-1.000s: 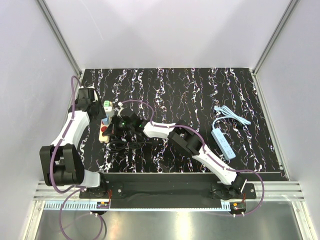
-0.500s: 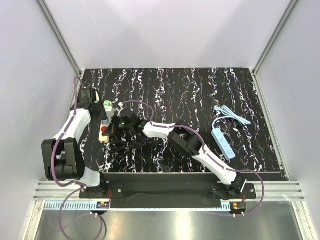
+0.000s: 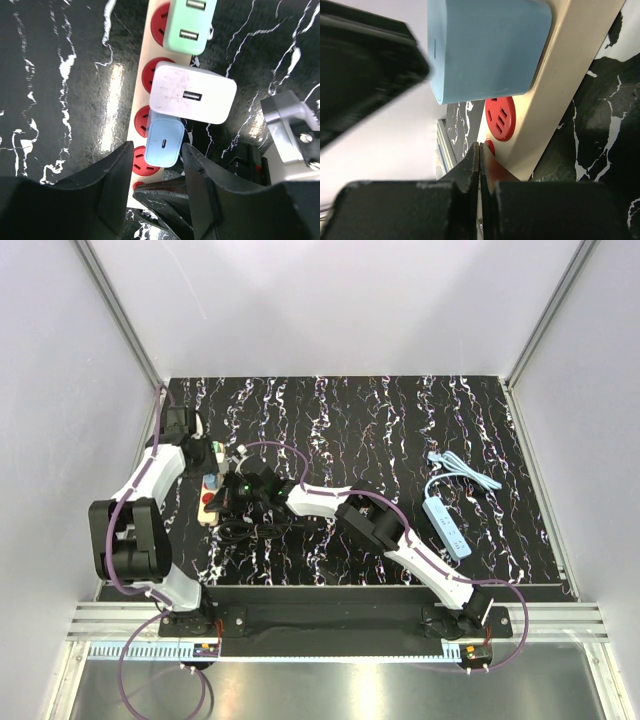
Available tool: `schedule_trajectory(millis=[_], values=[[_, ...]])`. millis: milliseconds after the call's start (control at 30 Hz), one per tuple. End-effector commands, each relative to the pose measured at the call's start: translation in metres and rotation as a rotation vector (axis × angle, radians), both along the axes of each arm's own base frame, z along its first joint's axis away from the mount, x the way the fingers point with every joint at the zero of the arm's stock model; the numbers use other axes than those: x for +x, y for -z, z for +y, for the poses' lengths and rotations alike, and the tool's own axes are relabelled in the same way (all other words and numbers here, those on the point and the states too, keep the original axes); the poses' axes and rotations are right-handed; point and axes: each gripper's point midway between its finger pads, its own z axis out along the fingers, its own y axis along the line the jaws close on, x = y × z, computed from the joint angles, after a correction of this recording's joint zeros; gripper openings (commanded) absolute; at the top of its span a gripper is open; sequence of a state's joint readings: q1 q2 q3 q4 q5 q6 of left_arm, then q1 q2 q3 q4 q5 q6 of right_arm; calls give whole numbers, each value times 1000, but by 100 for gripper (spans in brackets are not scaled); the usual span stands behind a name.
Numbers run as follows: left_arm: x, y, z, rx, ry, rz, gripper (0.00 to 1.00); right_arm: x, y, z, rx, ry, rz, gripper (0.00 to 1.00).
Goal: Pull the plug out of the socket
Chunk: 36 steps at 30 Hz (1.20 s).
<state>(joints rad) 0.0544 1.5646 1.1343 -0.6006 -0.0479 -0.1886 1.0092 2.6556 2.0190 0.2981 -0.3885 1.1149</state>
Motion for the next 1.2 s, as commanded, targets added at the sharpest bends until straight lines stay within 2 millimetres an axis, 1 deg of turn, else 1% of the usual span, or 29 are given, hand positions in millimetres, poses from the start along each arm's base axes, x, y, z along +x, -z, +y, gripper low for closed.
schedule_trajectory(millis=[0, 33, 400, 500, 633, 733, 800, 833, 867, 933, 967, 1033, 1067, 1167], values=[[10, -9, -2, 10, 34, -35, 48, -16, 49, -15, -145, -22, 65, 0], [10, -8, -3, 14, 38, -33, 48, -16, 47, -15, -143, -21, 61, 0], [10, 8, -6, 33, 44, -3, 49, -18, 52, -18, -147, -19, 79, 0], [9, 12, -3, 44, 36, 11, 46, -18, 54, -19, -151, -17, 82, 0], [11, 15, -3, 44, 39, 17, 45, -15, 54, -20, -148, -15, 83, 0], [12, 16, -4, 42, 39, 19, 36, -12, 55, -21, -149, -8, 86, 0], [12, 16, -3, 40, 38, 17, 35, -9, 56, -23, -150, -3, 97, 0], [13, 15, -4, 39, 39, 14, 32, -9, 57, -23, -149, -4, 99, 0], [12, 15, -4, 40, 39, 16, 27, -8, 56, -23, -147, -5, 100, 0], [13, 15, -4, 39, 40, 14, 22, -6, 56, -24, -144, -6, 103, 0], [13, 15, -4, 38, 41, 15, 16, -5, 54, -24, -141, -6, 102, 0], [13, 15, -5, 32, 44, 15, 8, -4, 55, -26, -141, -5, 110, 0], [13, 15, -6, 32, 43, 15, 0, -3, 56, -26, -142, -3, 111, 0], [13, 14, -8, 20, 43, 11, 0, 2, 55, -27, -145, 1, 115, 0]])
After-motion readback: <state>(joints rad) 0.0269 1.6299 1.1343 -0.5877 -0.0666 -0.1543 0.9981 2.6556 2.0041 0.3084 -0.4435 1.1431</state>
